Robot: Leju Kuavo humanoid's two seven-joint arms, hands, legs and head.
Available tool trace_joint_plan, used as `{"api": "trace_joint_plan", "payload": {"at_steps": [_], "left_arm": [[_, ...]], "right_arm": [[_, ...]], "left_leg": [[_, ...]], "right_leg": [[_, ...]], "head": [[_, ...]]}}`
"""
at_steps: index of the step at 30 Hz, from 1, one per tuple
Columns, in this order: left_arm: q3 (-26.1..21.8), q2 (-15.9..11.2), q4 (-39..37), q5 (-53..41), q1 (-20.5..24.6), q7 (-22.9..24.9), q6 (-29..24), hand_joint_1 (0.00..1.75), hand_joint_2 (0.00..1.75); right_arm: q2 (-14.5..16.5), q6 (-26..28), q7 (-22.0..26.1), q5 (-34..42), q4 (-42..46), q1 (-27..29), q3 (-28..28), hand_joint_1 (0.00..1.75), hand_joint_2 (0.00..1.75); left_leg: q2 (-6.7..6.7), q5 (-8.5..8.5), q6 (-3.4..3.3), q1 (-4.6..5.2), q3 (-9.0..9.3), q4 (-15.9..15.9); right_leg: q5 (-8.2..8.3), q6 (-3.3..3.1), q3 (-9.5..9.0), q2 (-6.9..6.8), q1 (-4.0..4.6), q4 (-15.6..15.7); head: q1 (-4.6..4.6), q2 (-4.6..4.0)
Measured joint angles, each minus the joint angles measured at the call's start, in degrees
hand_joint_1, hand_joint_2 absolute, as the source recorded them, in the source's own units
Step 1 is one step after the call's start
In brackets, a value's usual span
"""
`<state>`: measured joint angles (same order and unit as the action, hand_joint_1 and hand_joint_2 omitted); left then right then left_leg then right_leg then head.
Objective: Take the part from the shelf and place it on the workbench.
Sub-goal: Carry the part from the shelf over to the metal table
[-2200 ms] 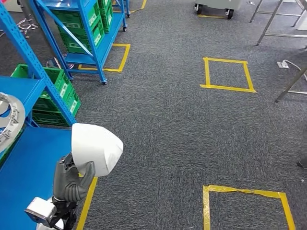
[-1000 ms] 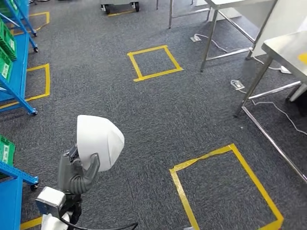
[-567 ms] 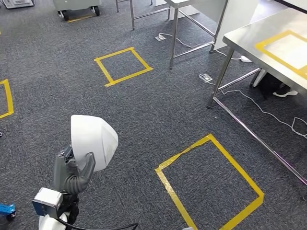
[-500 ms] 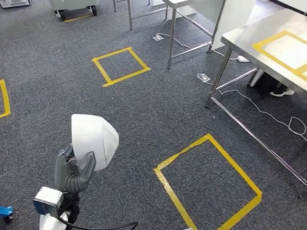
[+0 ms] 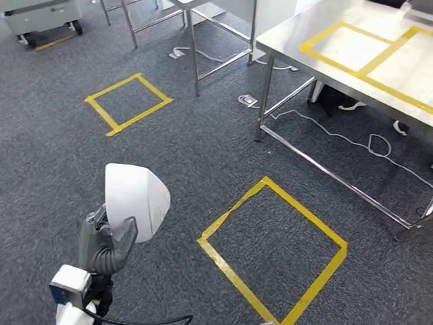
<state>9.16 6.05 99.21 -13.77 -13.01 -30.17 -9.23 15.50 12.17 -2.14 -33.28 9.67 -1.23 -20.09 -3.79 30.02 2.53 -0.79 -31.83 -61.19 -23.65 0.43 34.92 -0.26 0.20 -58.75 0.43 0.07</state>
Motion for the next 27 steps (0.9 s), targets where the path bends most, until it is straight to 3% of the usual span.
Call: {"api": "trace_joint_plan", "payload": {"at_steps": [1,3,4,5,7,8,10,11,12,13,14,15,17,19,20,21,24,25,27], "left_arm": [[-0.04,-0.11,0.01,-0.05,-0.11,-0.5,0.38,1.75,1.75],[-0.09,-0.35,0.01,-0.08,-0.4,-1.19,1.01,1.75,1.75],[-0.09,-0.46,0.01,-0.04,-0.5,-1.36,1.29,1.75,1.75],[-0.09,-0.57,0.0,0.0,-0.52,-1.49,1.58,1.75,1.75],[-0.13,-0.73,0.01,-0.01,-0.61,-1.68,1.95,1.75,1.75],[-0.18,-0.75,0.03,-0.05,-0.76,-1.86,2.01,1.75,1.75],[-0.45,-0.76,0.15,-0.22,-1.41,-2.27,1.96,1.75,1.75],[-0.61,-0.76,0.22,-0.32,-1.73,-2.41,1.96,1.75,1.75],[-0.73,-0.76,0.31,-0.43,-1.96,-2.48,1.96,1.75,1.75],[-0.81,-0.75,0.42,-0.54,-2.05,-2.52,1.96,1.75,1.75],[-0.86,-0.7,0.54,-0.59,-2.12,-2.56,1.97,1.75,1.75],[-0.92,-0.66,0.69,-0.64,-2.28,-2.61,1.99,1.75,1.75],[-1.1,-0.61,0.91,-0.74,-2.78,-2.83,2.07,1.75,1.75],[-1.25,-0.6,0.97,-0.92,-3.08,-3.24,2.24,1.75,1.75],[-1.27,-0.59,1.01,-1.0,-3.12,-3.45,2.34,1.75,1.75],[-1.29,-0.58,1.05,-1.04,-3.12,-3.61,2.42,1.75,1.75],[-1.4,-0.54,1.34,-1.01,-3.18,-4.17,2.77,1.75,1.75],[-1.42,-0.51,1.45,-0.93,-3.2,-4.39,2.97,1.75,1.75],[-1.46,-0.4,1.6,-0.73,-3.19,-4.62,3.39,1.75,1.75]], "right_arm": [[0.0,-0.01,0.02,-0.01,0.01,-0.06,-0.02,0.0,0.0],[0.0,-0.11,-0.06,-0.05,0.01,-0.19,-0.03,0.0,0.0],[0.0,-0.15,-0.17,-0.06,0.01,-0.19,-0.04,0.0,0.0],[0.0,-0.2,-0.32,-0.07,0.01,-0.17,-0.05,0.0,0.0],[0.0,-0.27,-0.57,-0.04,0.01,-0.16,-0.09,0.0,0.0],[-0.01,-0.31,-0.61,-0.02,0.01,-0.21,-0.12,0.0,0.0],[-0.02,-0.37,-0.61,0.01,0.01,-0.28,-0.21,0.0,0.0],[-0.02,-0.37,-0.61,0.02,0.01,-0.23,-0.28,0.0,0.0],[-0.02,-0.37,-0.61,0.02,0.01,-0.1,-0.36,0.0,0.0],[-0.02,-0.36,-0.61,0.01,0.01,0.05,-0.43,0.0,0.0],[-0.02,-0.36,-0.6,-0.01,0.01,0.11,-0.48,0.0,0.0],[-0.02,-0.33,-0.57,-0.04,0.01,0.09,-0.51,0.0,0.0],[-0.02,-0.28,-0.45,-0.11,0.01,-0.06,-0.6,0.0,0.0],[-0.02,-0.23,-0.33,-0.14,0.01,-0.06,-0.74,0.0,0.0],[-0.02,-0.21,-0.3,-0.14,0.01,0.01,-0.82,0.0,0.0],[-0.02,-0.2,-0.28,-0.15,0.01,0.08,-0.89,0.0,0.0],[-0.02,0.09,-0.15,-0.62,0.03,0.08,-0.97,0.0,0.0],[-0.02,0.36,-0.1,-0.93,0.04,0.1,-0.98,0.0,0.0],[-0.04,0.98,-0.05,-1.34,0.05,0.24,-0.98,0.0,0.0]], "left_leg": [[1.67,1.58,0.12,-0.08,-1.47,-3.12],[3.1,4.19,0.32,-0.11,-5.45,-10.15],[3.3,4.15,0.4,-0.14,-6.78,-11.95],[3.43,3.01,0.47,-0.18,-7.17,-11.77],[4.55,-1.35,0.69,-0.45,-5.07,-6.03],[6.36,-3.02,0.85,-0.8,-3.46,-2.19],[9.2,-4.16,0.7,-1.25,-1.56,2.25],[9.65,-3.98,0.33,-1.24,-1.36,2.81],[8.95,-3.95,-0.21,-1.14,-1.39,2.71],[8.23,-4.02,-0.71,-1.08,-1.3,2.82],[7.45,-4.08,-1.2,-1.07,-1.17,2.93],[6.55,-4.07,-1.62,-1.05,-1.04,3.04],[4.65,-3.88,-2.11,-0.76,-0.87,3.06],[2.75,-3.69,-2.24,-0.52,-0.75,3.05],[1.85,-3.57,-2.24,-0.46,-0.62,3.05],[1.03,-3.42,-2.17,-0.4,-0.41,3.05],[-0.59,-2.78,-1.46,-0.11,0.34,3.03],[-0.83,-2.66,-1.12,0.0,0.53,3.05],[-1.22,-2.7,-0.45,0.03,0.83,3.25]], "right_leg": [[0.05,-0.18,-0.1,0.66,-0.11,0.11],[0.07,-0.38,-0.12,2.26,-0.21,0.11],[0.05,-0.41,-0.15,3.18,-0.25,0.11],[0.05,-0.37,-0.2,4.13,-0.33,0.1],[0.01,0.03,-0.28,6.02,-0.62,0.0],[-0.09,0.42,-0.1,6.93,-0.65,-0.34],[-0.2,1.32,0.53,8.55,-0.76,-0.77],[-0.16,1.77,0.95,9.26,-0.86,-0.81],[-0.04,2.16,1.2,9.91,-1.07,-0.57],[-0.05,2.49,1.38,9.5,-1.12,-0.64],[-0.57,2.75,1.86,7.94,-1.04,-1.45],[-1.76,2.93,2.79,5.8,-0.91,-3.48],[-5.5,3.14,6.32,1.69,-0.73,-10.67],[-7.68,3.22,9.27,0.81,-0.77,-16.68],[-7.17,3.17,9.22,0.69,-0.75,-16.81],[-5.75,3.04,7.96,0.45,-0.71,-14.69],[-1.36,2.3,1.41,-1.46,-0.37,-3.67],[-0.95,1.98,0.31,-1.8,-0.23,-1.85],[-0.98,1.29,0.11,-1.46,0.01,-1.27]], "head": [[-0.21,0.0],[-0.38,0.0],[-0.41,0.0],[-0.39,0.0],[-0.4,0.0],[-0.52,0.0],[-0.66,0.0],[-0.71,0.0],[-0.65,0.0],[-0.64,0.0],[-0.43,0.0],[-0.2,0.0],[0.2,0.0],[0.22,0.0],[0.24,0.0],[0.24,0.0],[0.18,0.0],[0.16,0.0],[0.13,0.0]]}}
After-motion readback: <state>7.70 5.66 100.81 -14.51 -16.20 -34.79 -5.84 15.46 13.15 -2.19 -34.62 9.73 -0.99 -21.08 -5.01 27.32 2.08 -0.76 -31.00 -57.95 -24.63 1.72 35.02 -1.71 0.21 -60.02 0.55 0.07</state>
